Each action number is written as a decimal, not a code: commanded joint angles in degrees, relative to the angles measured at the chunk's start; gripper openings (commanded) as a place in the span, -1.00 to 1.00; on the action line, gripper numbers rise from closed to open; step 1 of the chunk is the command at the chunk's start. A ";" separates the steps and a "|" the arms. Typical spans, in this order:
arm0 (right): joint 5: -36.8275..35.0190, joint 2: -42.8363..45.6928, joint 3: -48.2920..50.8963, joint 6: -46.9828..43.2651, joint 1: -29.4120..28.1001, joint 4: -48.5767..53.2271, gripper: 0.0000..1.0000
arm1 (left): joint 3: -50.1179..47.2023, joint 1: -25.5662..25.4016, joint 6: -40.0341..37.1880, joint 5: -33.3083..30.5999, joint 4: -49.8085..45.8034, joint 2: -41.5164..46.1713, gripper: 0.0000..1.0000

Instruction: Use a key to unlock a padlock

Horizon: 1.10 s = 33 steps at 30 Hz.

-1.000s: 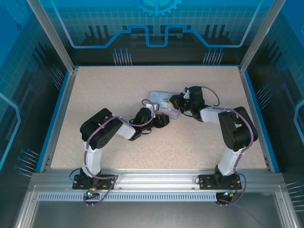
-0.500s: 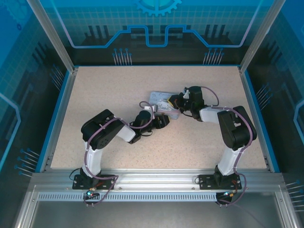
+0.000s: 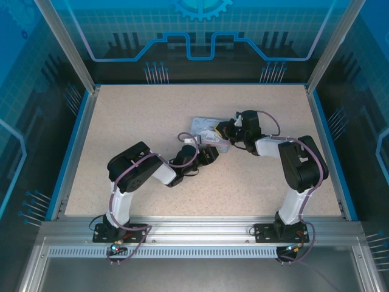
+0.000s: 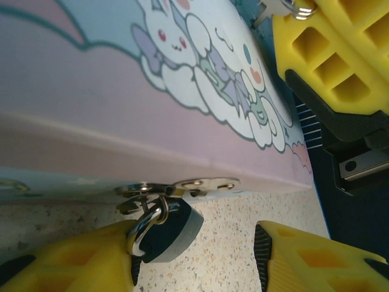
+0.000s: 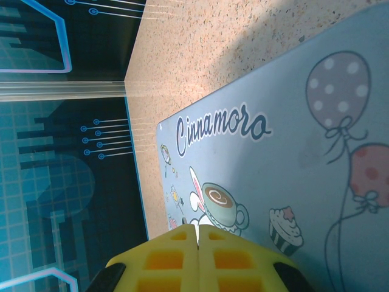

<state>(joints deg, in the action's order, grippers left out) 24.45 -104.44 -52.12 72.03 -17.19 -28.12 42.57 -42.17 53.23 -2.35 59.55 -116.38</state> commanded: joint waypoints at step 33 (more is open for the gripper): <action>1.30 -1.98 2.59 1.16 1.84 -0.66 -1.00 | 3.27 -3.15 6.95 -10.57 -11.76 -0.58 -0.33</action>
<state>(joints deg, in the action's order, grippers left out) 26.13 -105.03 -51.66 72.69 -16.53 -30.00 45.32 -44.86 60.07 -11.62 53.74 -117.03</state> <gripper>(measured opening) 0.050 0.342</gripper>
